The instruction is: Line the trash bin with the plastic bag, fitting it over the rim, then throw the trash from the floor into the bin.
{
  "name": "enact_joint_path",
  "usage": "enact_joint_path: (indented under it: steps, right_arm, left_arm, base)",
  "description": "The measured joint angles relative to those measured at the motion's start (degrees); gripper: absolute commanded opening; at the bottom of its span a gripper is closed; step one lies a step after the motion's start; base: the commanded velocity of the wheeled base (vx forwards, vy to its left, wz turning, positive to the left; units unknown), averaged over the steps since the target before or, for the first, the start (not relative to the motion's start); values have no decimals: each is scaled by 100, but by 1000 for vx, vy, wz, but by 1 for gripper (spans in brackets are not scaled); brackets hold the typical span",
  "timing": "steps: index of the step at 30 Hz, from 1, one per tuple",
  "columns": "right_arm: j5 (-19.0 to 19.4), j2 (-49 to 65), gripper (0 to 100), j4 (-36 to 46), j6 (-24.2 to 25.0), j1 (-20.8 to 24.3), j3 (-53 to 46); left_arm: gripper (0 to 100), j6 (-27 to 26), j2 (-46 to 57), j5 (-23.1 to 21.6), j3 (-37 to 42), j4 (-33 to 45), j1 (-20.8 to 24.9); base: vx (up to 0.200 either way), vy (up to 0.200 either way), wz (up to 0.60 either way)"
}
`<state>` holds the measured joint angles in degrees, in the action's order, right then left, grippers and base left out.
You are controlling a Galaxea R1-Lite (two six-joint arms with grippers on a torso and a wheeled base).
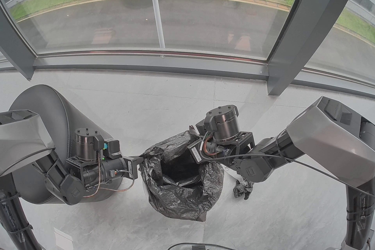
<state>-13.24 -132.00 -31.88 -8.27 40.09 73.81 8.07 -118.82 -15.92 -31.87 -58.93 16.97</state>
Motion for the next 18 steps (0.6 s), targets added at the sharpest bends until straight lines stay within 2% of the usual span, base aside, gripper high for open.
enact_joint_path:
  steps: [8,15,16,18]
  right_arm:
    - [5,-179,0,-11,-7,-74,177]
    - [5,-204,0,-11,0,-85,212]
    - [5,-205,0,-11,1,-85,212]
    - [2,-205,0,-11,1,-85,217]
  left_arm:
    - [0,-20,-100,29,-62,-7,-41]
    - [0,18,-85,306,-63,-18,-11]
    - [100,11,-83,339,-71,-18,2]
    - [100,-27,-83,407,-74,-16,30]
  base:
    - [0,0,0]
    - [0,0,0]
    - [0,0,0]
    - [0,0,0]
